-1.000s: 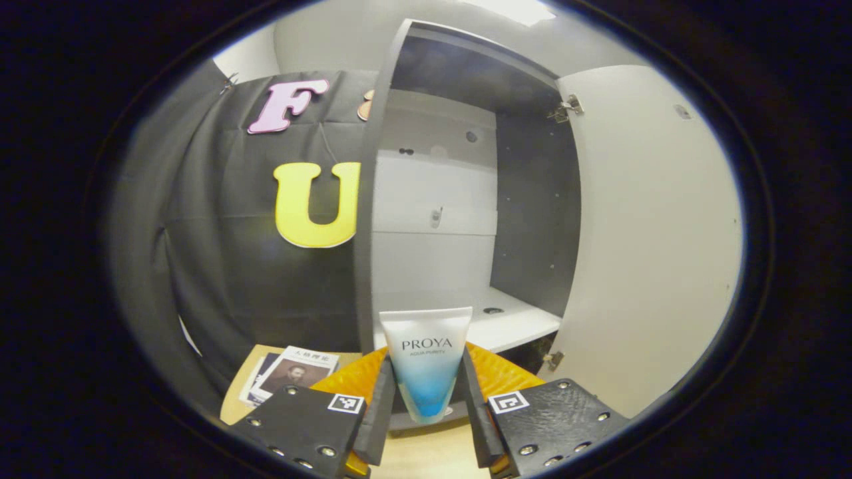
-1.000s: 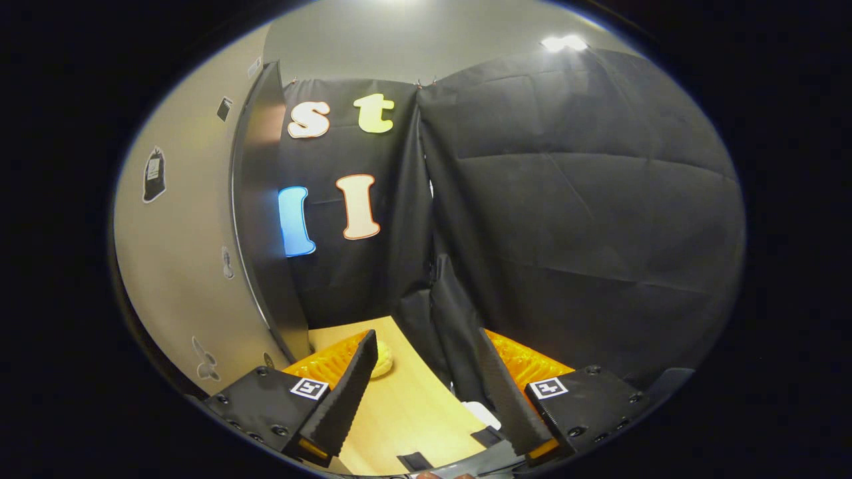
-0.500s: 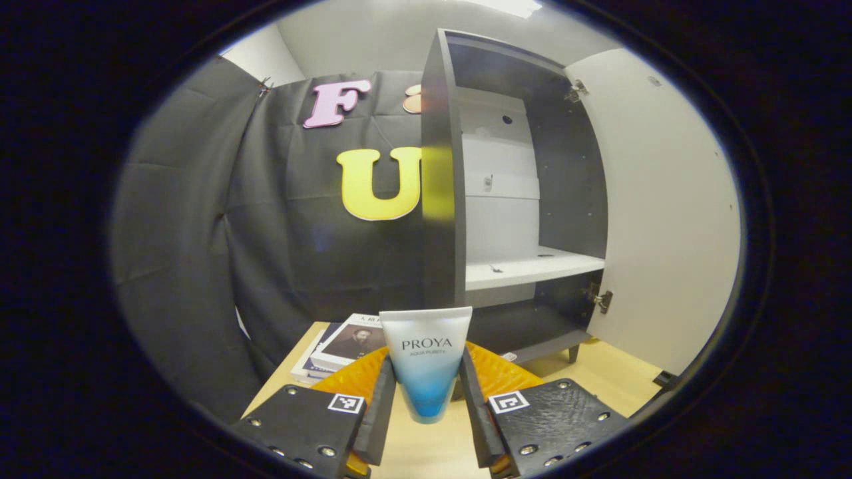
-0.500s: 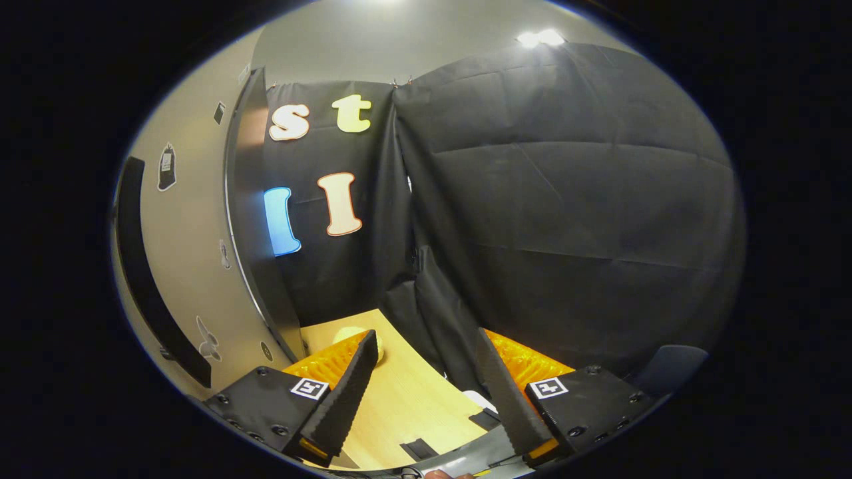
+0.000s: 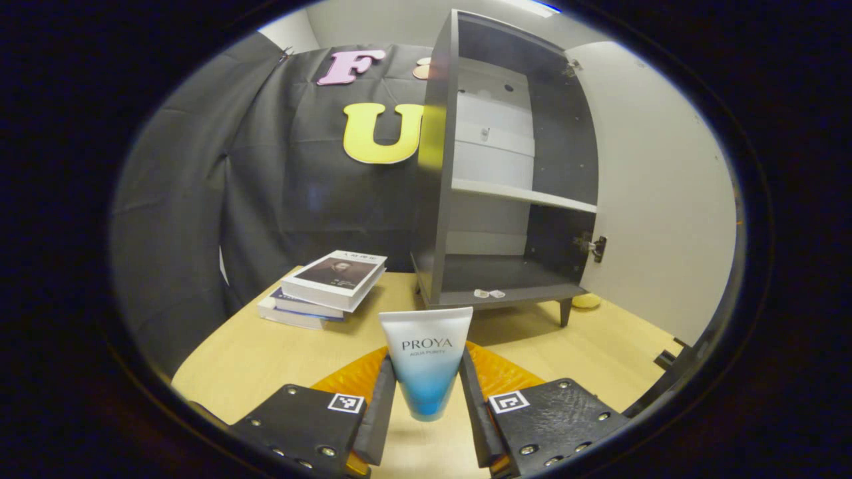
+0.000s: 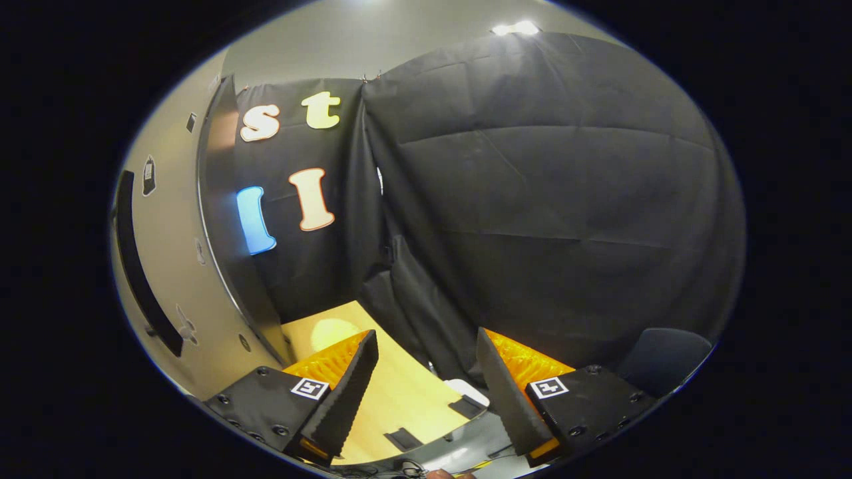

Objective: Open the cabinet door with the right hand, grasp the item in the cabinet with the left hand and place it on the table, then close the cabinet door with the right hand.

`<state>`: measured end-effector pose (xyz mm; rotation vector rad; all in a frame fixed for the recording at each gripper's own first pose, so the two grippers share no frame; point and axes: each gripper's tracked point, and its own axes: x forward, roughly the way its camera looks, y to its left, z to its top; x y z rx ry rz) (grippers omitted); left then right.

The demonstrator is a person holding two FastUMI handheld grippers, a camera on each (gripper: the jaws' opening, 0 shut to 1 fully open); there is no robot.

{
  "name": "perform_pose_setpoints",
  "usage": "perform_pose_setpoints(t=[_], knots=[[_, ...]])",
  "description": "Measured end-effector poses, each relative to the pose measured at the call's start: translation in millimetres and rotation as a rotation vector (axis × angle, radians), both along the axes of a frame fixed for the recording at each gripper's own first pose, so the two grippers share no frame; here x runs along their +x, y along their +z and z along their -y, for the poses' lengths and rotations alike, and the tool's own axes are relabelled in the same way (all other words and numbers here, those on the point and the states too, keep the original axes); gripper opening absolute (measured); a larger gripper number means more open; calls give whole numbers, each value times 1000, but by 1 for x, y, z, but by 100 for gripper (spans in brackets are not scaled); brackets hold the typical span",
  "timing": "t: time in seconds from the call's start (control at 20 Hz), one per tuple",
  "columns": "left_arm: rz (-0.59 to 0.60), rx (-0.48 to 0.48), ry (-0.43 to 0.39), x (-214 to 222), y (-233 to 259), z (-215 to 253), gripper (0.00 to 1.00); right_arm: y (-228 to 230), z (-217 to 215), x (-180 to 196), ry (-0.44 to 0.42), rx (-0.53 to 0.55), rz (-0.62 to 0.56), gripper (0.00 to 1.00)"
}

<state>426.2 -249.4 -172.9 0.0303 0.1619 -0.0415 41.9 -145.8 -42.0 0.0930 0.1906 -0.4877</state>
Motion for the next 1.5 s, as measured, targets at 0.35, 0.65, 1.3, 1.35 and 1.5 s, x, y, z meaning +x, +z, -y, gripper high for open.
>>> perform_pose_setpoints(t=[0.35, 0.65, 1.3, 1.35, 1.5], knots=[[2, 4, 68, 1, -61, -12, 53, -9, -2, -8, -15, -25, -70, 91], [-14, 63, 45, -9, -88, -11, 53, 24, -3, -2, -17, -86, -58, 91], [-26, 136, -21, -23, -69, -11, 95, 13, -6, -21, -81, 33, -46, 91], [-4, 153, -40, -25, -53, -7, 96, 14, -5, -24, -89, 36, -48, 91], [71, 181, -86, -33, 1, 6, 94, 23, 3, -28, -103, 66, -17, 91]])
